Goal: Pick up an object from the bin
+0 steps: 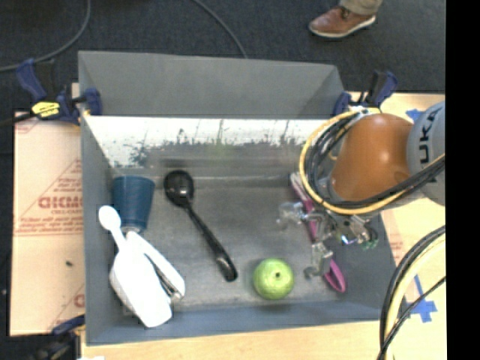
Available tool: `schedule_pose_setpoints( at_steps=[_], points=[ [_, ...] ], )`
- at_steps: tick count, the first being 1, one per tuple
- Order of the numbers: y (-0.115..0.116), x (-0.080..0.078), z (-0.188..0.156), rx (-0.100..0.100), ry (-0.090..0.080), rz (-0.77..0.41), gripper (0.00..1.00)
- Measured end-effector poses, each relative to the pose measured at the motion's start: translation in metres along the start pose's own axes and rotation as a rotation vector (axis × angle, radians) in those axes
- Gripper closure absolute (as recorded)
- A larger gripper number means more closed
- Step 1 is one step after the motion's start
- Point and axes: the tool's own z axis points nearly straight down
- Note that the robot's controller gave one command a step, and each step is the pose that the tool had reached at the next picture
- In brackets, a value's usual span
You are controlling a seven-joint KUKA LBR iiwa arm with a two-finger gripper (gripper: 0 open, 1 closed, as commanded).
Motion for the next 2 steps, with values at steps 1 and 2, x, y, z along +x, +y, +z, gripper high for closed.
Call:
schedule_pose_setpoints(
  at_steps=[1,2],
  points=[
    [0.047,0.034,0.018,-0.004,0.003,0.005,0.0],
    [0.049,0.028,0.061,0.006,-0.013,-0.199,0.0]
  ],
)
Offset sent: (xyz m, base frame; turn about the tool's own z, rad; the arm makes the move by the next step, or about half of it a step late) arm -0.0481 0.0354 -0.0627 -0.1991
